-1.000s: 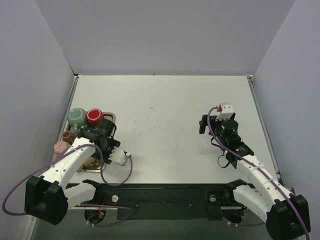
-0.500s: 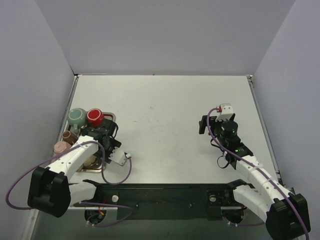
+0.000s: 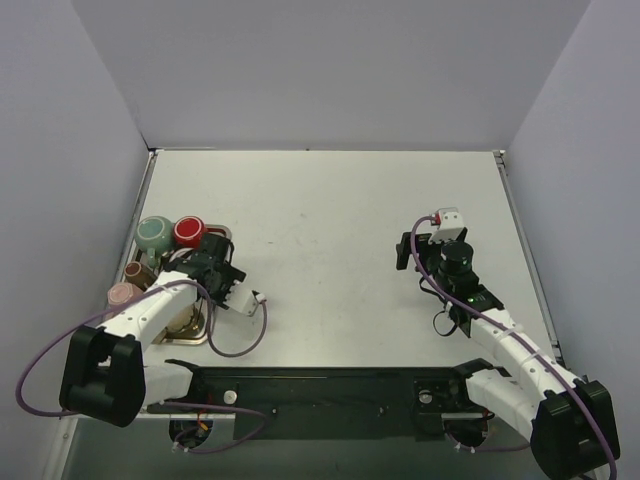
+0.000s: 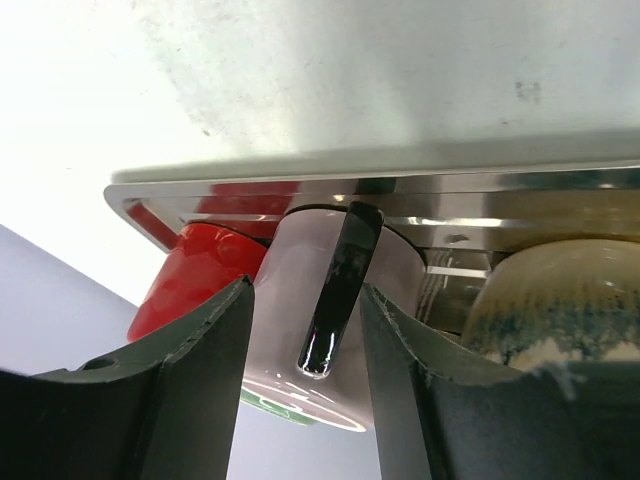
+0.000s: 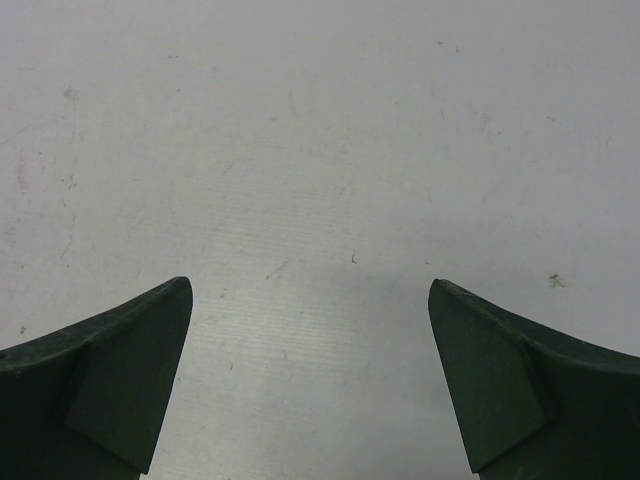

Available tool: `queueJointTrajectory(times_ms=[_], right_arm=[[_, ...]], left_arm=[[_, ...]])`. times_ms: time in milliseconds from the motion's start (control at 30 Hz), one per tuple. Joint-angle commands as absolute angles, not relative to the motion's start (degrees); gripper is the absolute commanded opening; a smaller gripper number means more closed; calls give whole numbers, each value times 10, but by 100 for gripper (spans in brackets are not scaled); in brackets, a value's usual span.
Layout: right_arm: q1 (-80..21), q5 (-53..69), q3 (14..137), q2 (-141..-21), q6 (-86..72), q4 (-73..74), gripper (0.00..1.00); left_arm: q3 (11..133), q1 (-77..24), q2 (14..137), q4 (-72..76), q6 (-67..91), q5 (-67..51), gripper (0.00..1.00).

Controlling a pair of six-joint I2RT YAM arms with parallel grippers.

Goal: Turn the mug right side up

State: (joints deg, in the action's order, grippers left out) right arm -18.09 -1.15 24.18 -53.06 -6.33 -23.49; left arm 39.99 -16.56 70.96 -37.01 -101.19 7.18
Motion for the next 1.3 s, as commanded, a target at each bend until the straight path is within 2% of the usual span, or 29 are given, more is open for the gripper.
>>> queueJointTrajectory(times_ms=[0,133,233,367,433,467,500,633,733,967,1167,1267], right_arm=[[-185,10,242,-535,-64,-269,98],[-185,11,242,-535,-65,-268,98],[-185,10,241,-534,-66,-268,98],[-184,10,242,-536,-66,-267,98],[-185,11,242,-536,-69,-265,99],[-184,11,243,-534,-69,-265,98],[-185,11,243,-534,-69,-265,98],[-185,9,253,-529,-75,-245,98],[-184,18,286,-516,-91,-185,98],[-218,83,352,-474,-194,-105,96],[-356,141,378,-493,-285,-228,97],[-416,150,414,-535,-311,-293,96]], left_arm=[[401,-168,716,-316,-1010,82,55],[410,-167,739,-385,-1005,102,54],[403,-167,751,-377,-999,105,52],[397,-168,765,-353,-1004,105,43],[399,-168,766,-352,-1002,105,31],[404,-169,765,-355,-999,103,13],[410,-169,764,-356,-997,99,0],[438,-174,731,-369,-972,54,0],[482,-181,694,-384,-892,-29,0],[653,-181,660,-381,-483,-227,0],[664,-182,621,-232,-108,-349,0],[675,-183,617,-195,-8,-402,0]])
